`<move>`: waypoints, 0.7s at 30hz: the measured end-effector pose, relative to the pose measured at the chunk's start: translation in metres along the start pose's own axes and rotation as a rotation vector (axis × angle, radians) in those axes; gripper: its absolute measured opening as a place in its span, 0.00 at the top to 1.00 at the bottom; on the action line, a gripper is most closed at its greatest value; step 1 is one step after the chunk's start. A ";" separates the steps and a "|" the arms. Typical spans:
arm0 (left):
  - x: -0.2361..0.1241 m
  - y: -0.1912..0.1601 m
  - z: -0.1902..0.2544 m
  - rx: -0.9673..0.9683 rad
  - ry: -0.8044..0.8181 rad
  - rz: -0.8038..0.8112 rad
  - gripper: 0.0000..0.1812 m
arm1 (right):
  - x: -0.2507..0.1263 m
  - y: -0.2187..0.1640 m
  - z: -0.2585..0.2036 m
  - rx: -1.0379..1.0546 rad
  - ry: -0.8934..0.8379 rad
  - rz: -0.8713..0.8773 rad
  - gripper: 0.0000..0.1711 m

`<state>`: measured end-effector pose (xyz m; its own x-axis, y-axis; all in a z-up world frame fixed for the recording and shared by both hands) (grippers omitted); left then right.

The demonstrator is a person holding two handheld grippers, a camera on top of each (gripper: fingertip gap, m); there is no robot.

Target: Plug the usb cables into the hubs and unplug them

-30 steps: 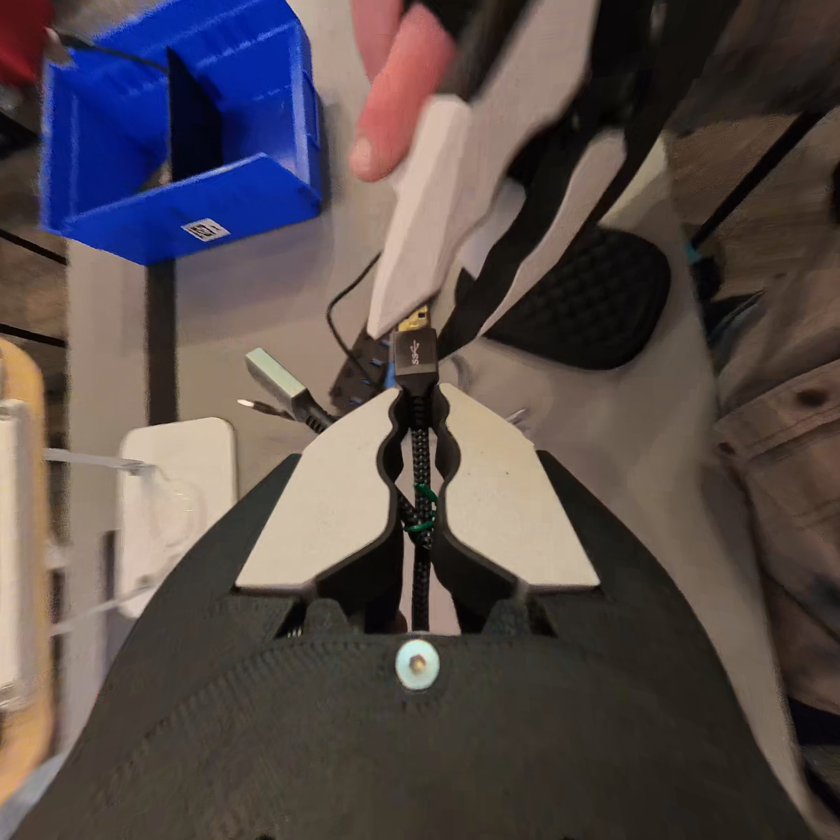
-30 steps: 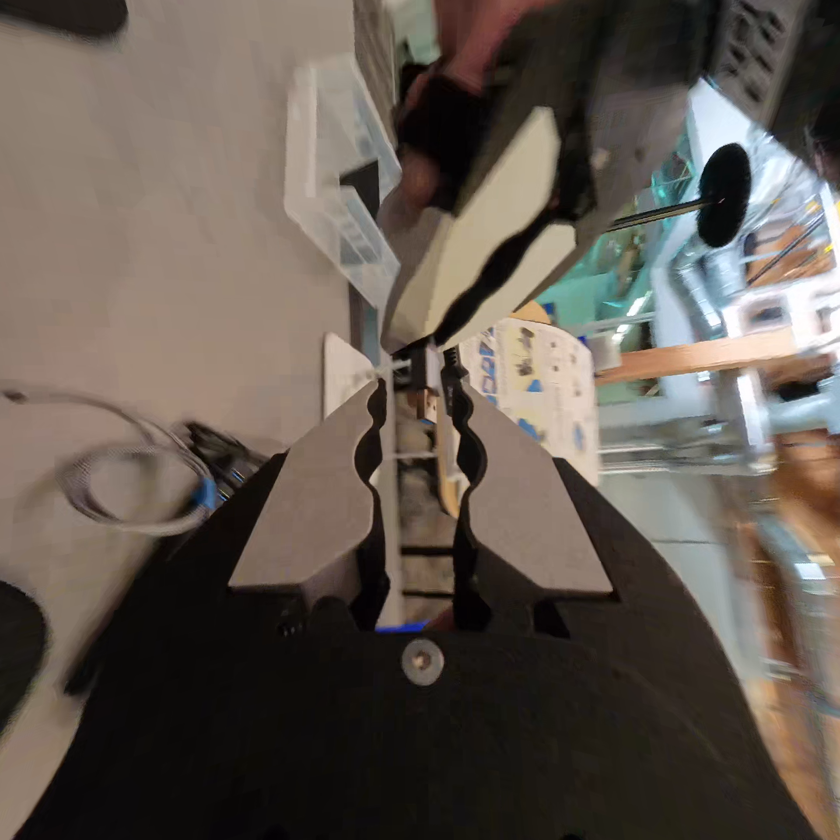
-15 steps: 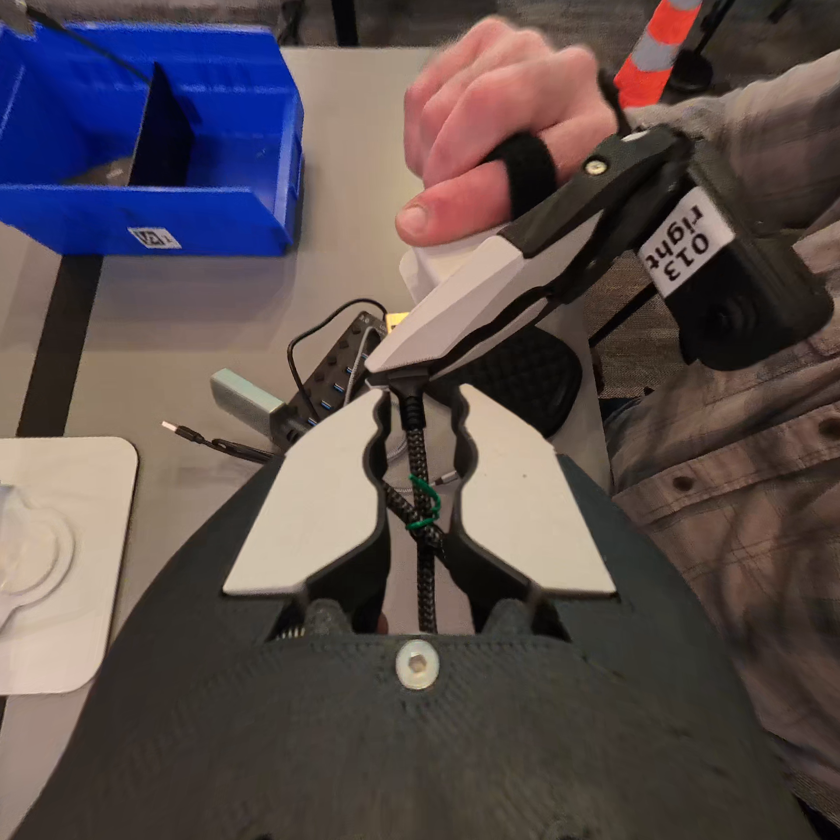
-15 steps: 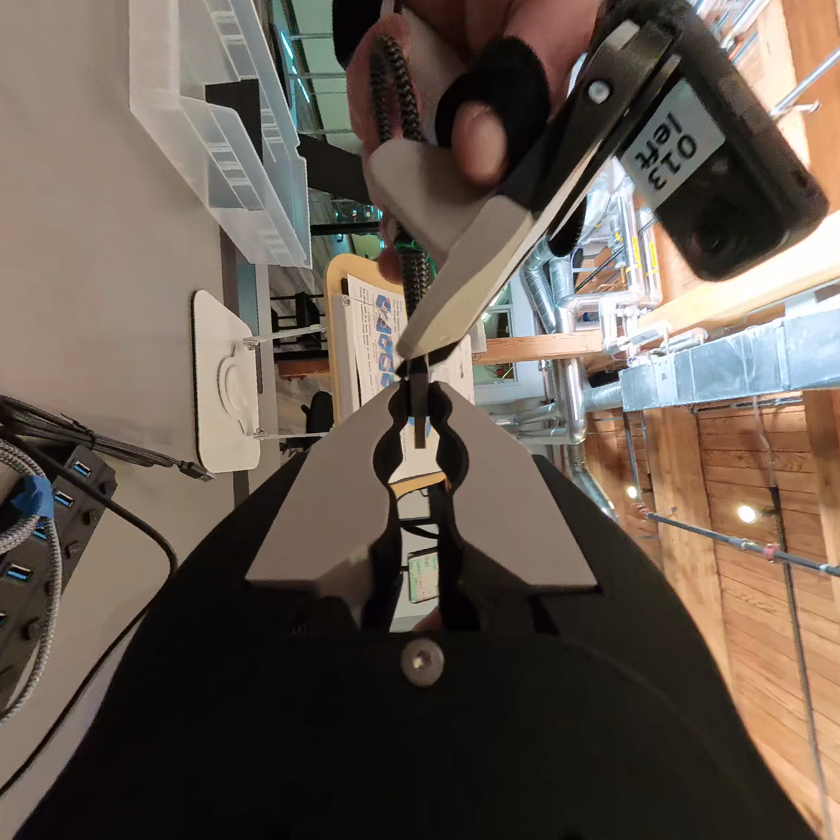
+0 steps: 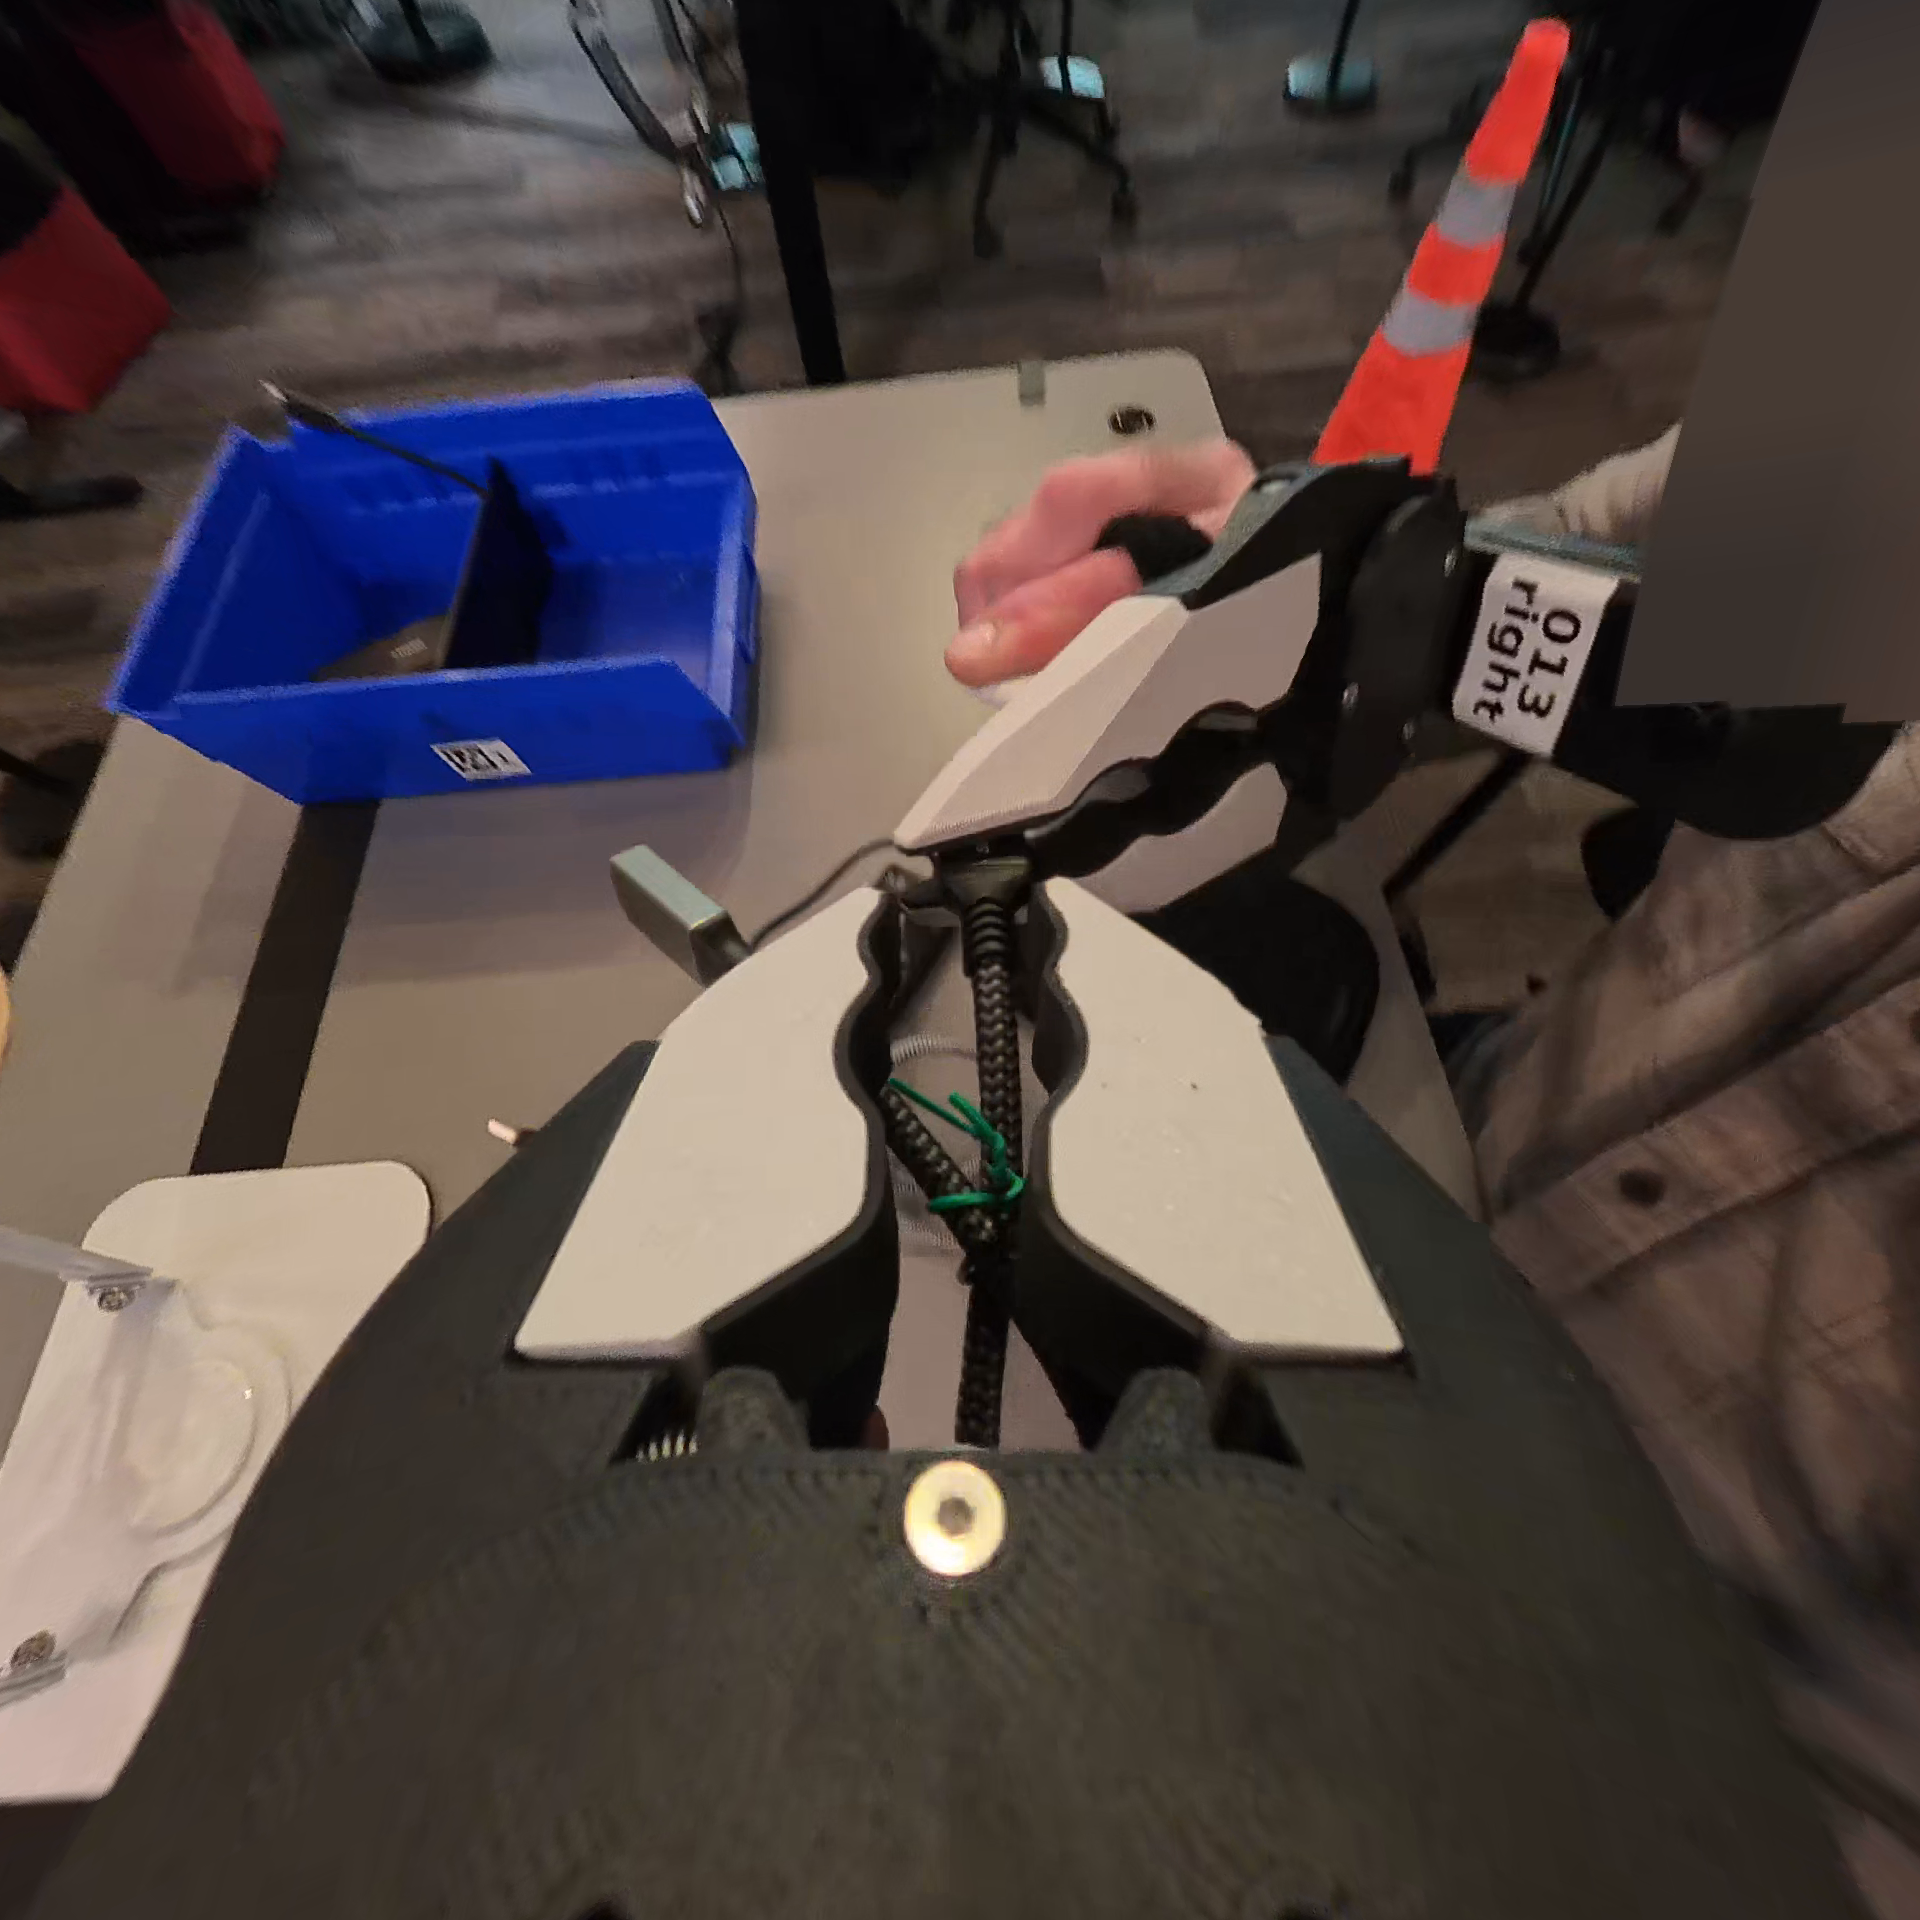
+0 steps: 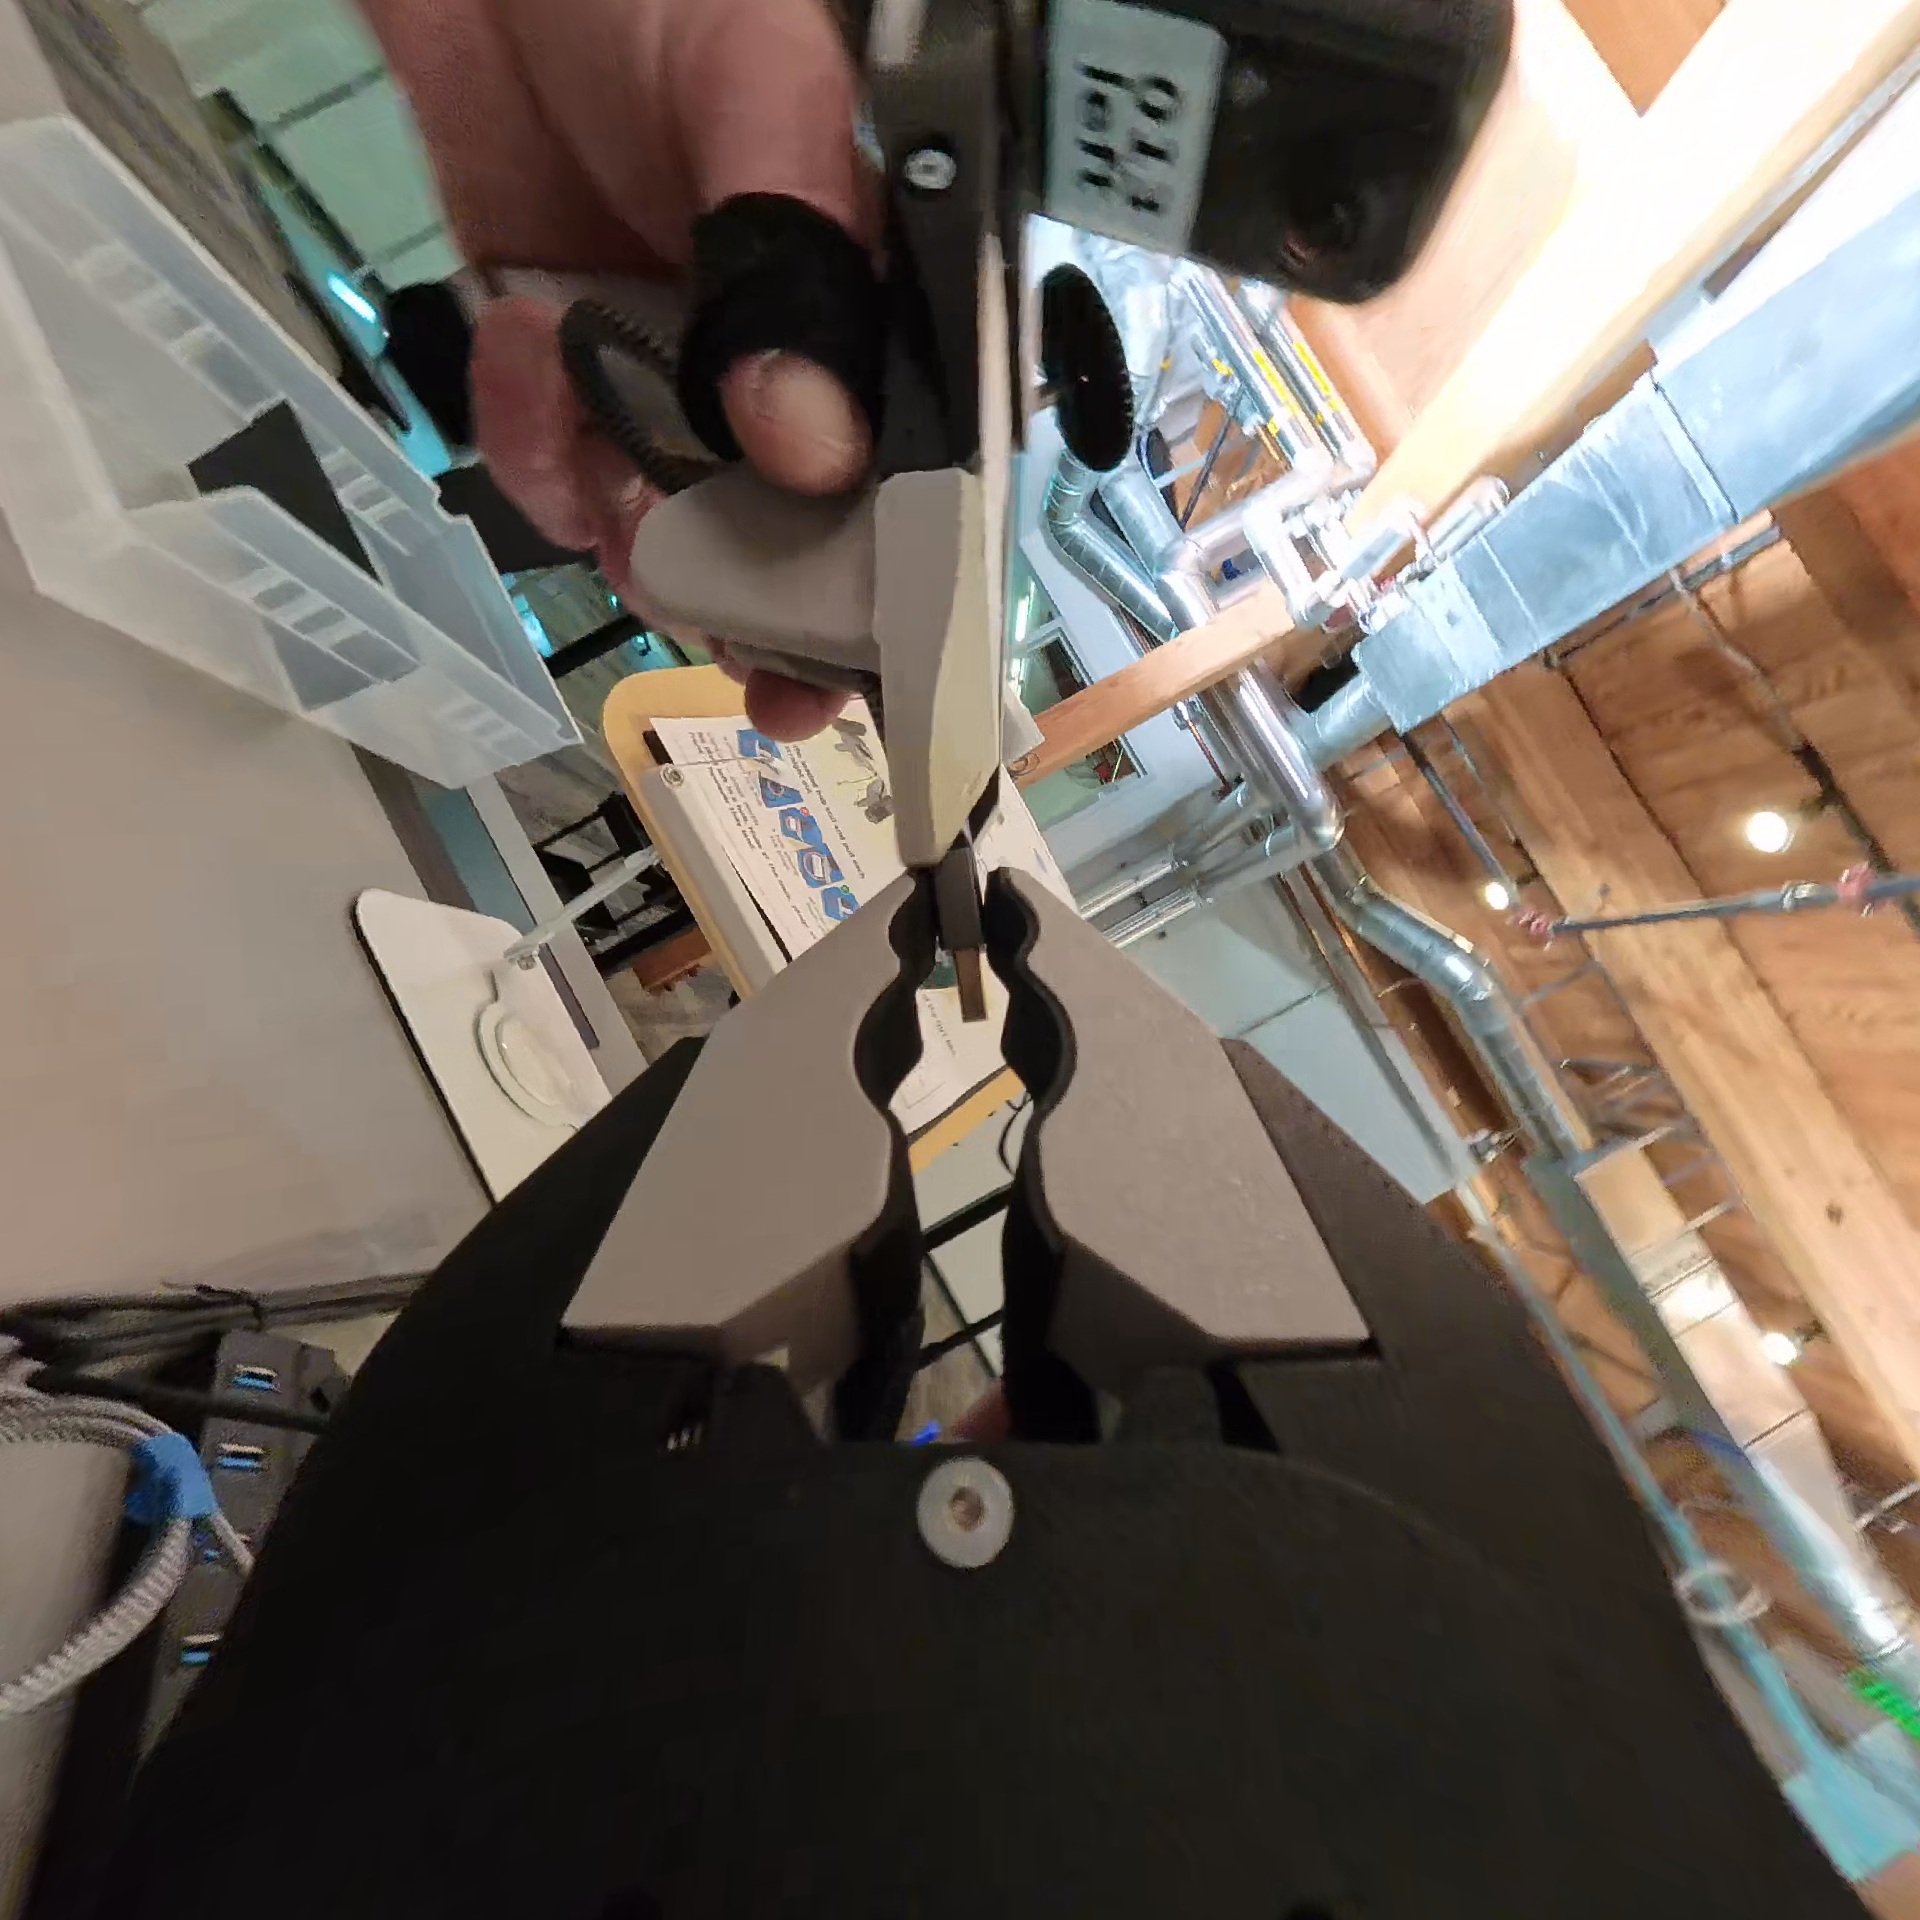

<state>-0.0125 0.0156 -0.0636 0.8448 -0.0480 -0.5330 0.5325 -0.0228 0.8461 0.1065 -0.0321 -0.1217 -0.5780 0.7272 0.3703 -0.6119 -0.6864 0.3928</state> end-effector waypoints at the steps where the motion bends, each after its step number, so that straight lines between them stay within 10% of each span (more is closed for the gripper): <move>1: 0.001 -0.002 0.001 -0.006 0.015 0.071 0.88 | 0.000 -0.001 -0.001 0.030 -0.013 -0.008 0.96; 9: 0.015 -0.021 0.004 -0.086 0.069 0.379 0.89 | -0.003 -0.005 -0.007 0.121 -0.042 -0.037 0.96; 21: 0.007 -0.023 0.011 -0.022 0.148 0.257 0.85 | 0.002 -0.002 -0.012 0.196 -0.043 -0.041 0.96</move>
<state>-0.0193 0.0043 -0.0869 0.9497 0.0973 -0.2977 0.2997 -0.0066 0.9540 0.0996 -0.0295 -0.1319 -0.5286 0.7567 0.3848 -0.5154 -0.6463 0.5628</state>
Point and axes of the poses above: each gripper's, where its closed fingertips meet, x out along the fingers, y out of its top, z = x × y across the jaws, the point moved 9 cm from there along -x, back along the fingers, and after that the axes turned 6 degrees about -y, right-handed, at the moved point
